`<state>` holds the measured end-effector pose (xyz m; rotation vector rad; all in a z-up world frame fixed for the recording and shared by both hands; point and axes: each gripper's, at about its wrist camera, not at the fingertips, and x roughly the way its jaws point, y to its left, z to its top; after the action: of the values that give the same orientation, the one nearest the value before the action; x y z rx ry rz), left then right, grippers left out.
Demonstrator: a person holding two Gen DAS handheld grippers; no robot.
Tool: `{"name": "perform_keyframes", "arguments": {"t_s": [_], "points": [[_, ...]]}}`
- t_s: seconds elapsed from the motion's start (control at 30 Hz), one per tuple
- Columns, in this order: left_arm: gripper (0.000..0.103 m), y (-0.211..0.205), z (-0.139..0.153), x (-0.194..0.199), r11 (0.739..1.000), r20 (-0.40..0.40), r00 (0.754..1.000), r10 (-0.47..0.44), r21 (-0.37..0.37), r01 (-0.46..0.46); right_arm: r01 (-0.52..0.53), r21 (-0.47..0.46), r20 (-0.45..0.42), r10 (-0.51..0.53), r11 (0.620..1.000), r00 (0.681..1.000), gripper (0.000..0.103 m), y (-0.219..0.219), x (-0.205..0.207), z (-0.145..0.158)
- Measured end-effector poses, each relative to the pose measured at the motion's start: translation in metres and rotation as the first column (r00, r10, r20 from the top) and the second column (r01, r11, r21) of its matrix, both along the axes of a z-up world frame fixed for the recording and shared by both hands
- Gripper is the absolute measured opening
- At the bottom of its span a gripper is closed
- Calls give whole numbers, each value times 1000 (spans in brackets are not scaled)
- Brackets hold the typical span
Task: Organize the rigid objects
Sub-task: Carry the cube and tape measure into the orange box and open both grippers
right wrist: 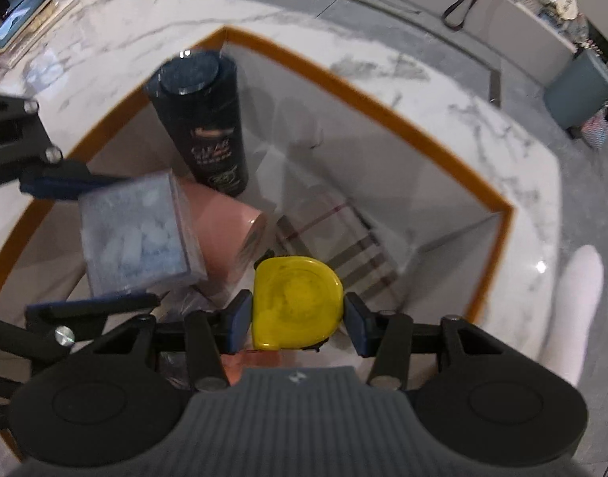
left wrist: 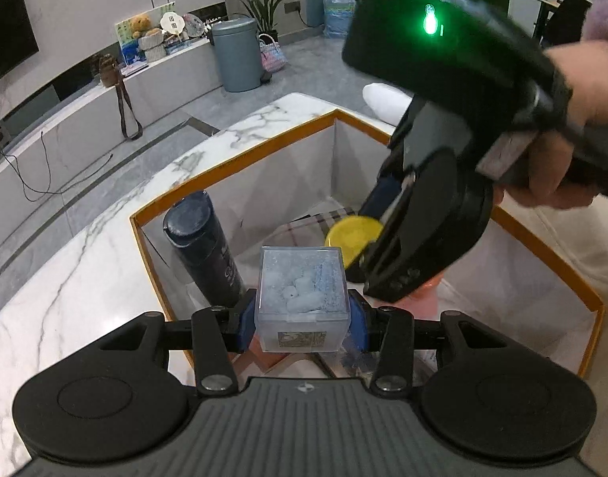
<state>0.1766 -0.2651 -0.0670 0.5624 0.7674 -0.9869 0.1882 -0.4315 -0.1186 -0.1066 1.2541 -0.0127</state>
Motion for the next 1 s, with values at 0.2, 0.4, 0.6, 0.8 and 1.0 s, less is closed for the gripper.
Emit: {"name": "perform_keyframes", "arguments": {"t_s": [0.2, 0.4, 0.6, 0.8, 1.0], "points": [[52, 0, -7, 2, 1000, -18, 1000, 10, -6, -10, 27, 36, -28, -26, 999, 999, 50, -7, 3, -14], [52, -3, -8, 1, 1000, -25, 999, 27, -13, -27, 25, 41, 16, -26, 999, 1000, 49, -5, -7, -2], [53, -10, 0, 6, 998, -35, 999, 37, -58, -39, 94, -15, 165, -91, 995, 982, 48, -12, -35, 30], [52, -34, -5, 15, 998, -47, 999, 20, -57, -23, 171, 38, 249, -175, 985, 953, 43, -34, -56, 45], [52, -53, -18, 26, 997, -78, 995, 61, -43, -65, 187, 89, 264, -204, 978, 943, 43, -46, -53, 42]]}}
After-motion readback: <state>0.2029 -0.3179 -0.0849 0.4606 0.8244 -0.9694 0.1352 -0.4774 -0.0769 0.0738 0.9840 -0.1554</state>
